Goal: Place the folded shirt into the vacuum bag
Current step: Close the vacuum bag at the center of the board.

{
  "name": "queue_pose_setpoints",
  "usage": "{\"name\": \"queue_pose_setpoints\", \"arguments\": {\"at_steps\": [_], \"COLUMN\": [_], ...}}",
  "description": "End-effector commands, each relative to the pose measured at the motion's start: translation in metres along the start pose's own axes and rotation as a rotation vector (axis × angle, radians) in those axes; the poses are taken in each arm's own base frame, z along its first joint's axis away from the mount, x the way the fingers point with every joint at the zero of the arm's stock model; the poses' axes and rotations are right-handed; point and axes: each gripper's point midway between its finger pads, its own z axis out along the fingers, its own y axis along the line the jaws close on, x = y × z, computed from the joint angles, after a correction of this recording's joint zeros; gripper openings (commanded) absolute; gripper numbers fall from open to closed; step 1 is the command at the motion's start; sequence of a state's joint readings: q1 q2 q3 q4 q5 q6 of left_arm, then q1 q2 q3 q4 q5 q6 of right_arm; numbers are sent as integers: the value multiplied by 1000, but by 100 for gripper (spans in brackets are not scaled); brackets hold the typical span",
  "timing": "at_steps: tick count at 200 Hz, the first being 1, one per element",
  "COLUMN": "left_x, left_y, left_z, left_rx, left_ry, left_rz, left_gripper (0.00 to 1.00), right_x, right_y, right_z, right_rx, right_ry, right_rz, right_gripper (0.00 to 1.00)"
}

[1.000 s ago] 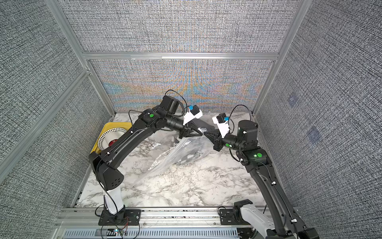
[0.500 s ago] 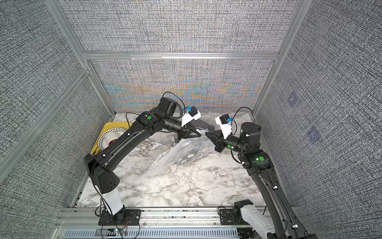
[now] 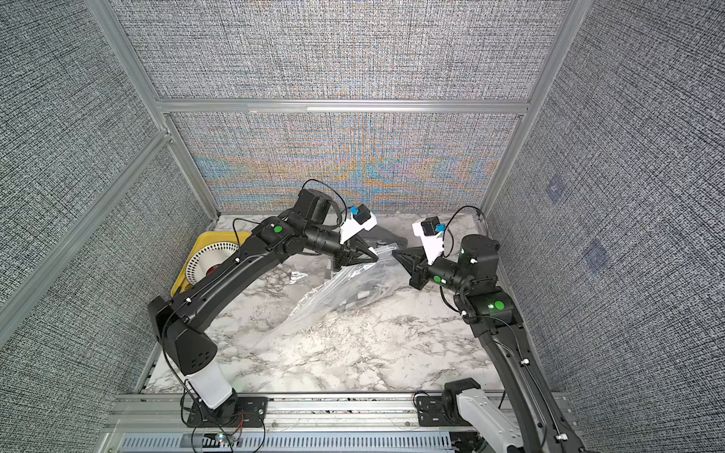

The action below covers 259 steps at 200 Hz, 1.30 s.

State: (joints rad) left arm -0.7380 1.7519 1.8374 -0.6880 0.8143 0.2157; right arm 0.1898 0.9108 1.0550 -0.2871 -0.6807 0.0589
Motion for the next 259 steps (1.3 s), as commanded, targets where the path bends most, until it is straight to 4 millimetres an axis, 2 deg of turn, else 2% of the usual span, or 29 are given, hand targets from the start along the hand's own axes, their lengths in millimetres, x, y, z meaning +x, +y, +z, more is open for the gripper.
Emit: {"name": "queue_pose_setpoints", "arguments": {"at_steps": [1,83,132,219,259], "left_x": [46,56,75,95,98], "left_y": [9,4,3,3,0], "left_z": [-9,-18,-22,-31,-38], "left_rx": [-84,-126,-167,-221,-243], "left_ry": [157,154,183,210,211], "left_rz": [-151,-185,-233,-270,-271], "left_gripper": [0,0,0,0,0], "right_x": [-47,-53,-53,-53,-55], "right_y": [-25,-38,-50,-65,-71], "right_z": [-14,-22,-24,-26,-31], "right_rx": [177,259,305,335,359], "right_ry": [-177,-215,-226,-251,-262], "right_rz": [-74,-46,-19,18,22], "right_gripper": [0,0,0,0,0]}}
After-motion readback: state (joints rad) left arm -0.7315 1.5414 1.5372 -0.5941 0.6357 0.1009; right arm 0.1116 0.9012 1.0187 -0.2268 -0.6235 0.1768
